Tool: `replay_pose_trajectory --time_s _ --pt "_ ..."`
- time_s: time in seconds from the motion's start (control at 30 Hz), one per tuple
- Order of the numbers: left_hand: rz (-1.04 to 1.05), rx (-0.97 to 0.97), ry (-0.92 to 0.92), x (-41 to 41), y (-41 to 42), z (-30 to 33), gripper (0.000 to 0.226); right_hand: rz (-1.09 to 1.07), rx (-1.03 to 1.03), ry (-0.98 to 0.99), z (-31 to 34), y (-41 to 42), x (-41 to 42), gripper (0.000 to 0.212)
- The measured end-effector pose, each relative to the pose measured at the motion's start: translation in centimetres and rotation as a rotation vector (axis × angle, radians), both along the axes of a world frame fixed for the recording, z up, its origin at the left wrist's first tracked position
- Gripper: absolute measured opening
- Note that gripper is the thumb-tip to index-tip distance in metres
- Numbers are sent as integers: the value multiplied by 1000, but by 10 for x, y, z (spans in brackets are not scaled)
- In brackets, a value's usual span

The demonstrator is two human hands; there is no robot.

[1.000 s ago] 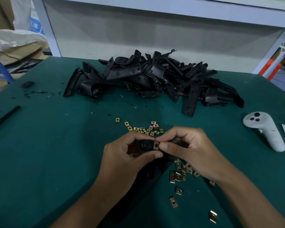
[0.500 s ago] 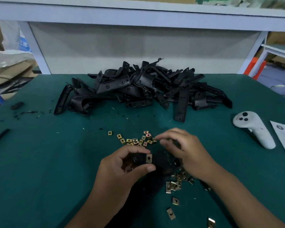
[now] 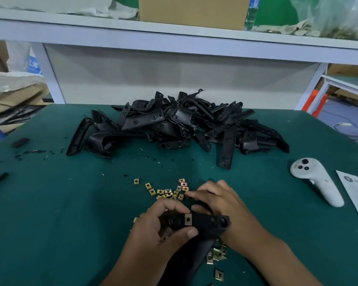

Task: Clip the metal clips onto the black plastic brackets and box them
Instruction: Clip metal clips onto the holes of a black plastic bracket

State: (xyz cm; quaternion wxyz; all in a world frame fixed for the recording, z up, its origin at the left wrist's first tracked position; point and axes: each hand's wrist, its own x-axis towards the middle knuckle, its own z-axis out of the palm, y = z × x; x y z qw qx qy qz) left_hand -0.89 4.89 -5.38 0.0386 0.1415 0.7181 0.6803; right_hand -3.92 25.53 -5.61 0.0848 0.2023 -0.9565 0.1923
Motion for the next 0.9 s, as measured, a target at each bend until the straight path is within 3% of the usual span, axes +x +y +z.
replay_pose_trajectory --time_s 0.33,0.43,0.67,0.7,0.8,0.9 --pt "-13 2 -7 -2 -2 -1 32 18 7 -20 5 -2 1 33" --pt "-57 2 -21 -1 -1 -1 28 -2 -33 -21 4 -3 1 24" --pt "-61 -57 -8 -2 -2 -2 43 -8 -59 -13 2 -6 0 10" --pt "-56 -59 3 -2 -2 -1 43 -6 -63 -28 2 -6 0 10" --pt "-40 -78 34 -2 0 -1 43 21 -20 -82 2 -4 -1 42" --pt "-22 -98 75 0 -2 -1 39 19 -48 -78 3 -4 1 30"
